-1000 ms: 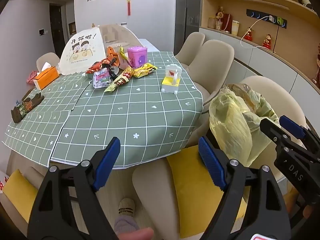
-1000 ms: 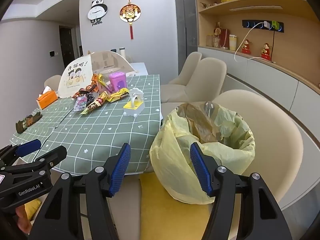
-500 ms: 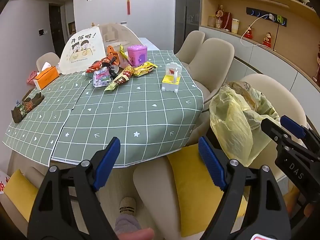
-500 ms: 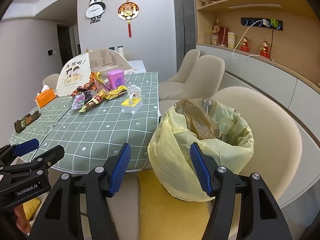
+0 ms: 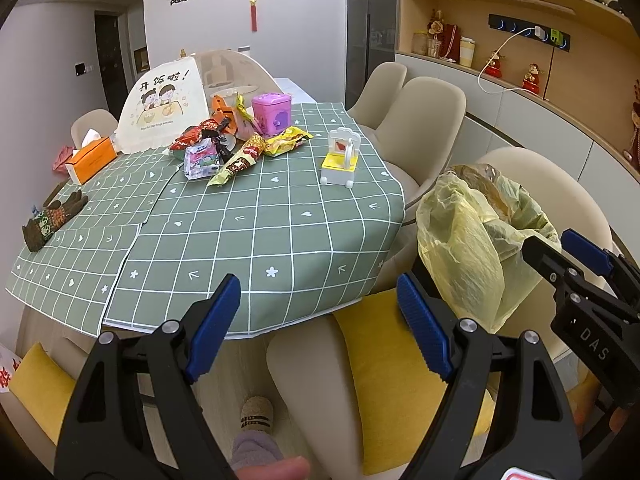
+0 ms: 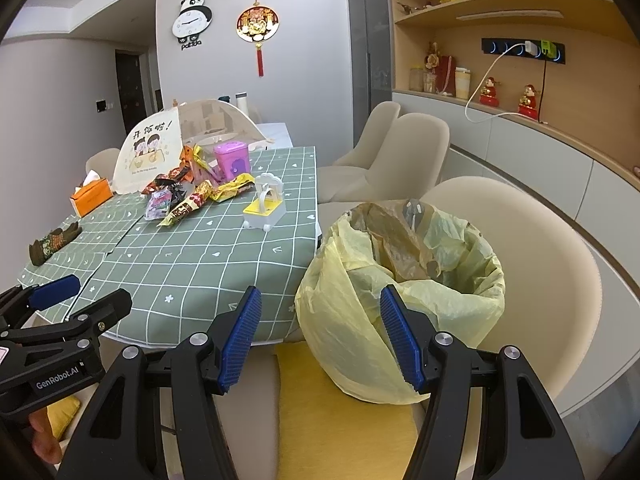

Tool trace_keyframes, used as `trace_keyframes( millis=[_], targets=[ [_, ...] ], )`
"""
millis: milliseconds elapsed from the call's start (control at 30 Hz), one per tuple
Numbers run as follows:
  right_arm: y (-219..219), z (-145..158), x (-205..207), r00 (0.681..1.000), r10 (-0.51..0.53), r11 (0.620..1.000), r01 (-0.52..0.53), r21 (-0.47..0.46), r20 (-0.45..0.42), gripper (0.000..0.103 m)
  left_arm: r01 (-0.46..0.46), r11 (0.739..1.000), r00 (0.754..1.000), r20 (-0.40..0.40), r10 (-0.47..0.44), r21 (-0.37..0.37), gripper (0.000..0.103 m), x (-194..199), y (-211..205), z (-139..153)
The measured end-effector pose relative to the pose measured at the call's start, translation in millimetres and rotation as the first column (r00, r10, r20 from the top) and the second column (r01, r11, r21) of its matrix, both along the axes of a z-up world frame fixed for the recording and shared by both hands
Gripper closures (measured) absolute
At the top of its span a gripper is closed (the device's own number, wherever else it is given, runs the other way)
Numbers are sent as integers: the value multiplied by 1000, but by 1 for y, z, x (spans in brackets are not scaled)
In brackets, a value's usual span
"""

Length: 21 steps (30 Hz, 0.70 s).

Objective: Collect trash

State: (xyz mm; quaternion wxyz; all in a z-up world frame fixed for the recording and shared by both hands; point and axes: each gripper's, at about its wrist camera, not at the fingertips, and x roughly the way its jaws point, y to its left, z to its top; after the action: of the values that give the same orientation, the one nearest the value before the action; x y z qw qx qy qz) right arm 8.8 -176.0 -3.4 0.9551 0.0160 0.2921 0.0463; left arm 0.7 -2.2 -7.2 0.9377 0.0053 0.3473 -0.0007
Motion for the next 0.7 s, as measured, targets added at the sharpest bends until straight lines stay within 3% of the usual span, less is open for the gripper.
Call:
trace_keyframes(
  millis=[700],
  targets=[
    [-1, 2, -5, 1000, -9, 1000, 9, 0, 2, 45, 3, 1000, 1000, 6, -3, -7, 26, -6, 5, 3]
  ],
)
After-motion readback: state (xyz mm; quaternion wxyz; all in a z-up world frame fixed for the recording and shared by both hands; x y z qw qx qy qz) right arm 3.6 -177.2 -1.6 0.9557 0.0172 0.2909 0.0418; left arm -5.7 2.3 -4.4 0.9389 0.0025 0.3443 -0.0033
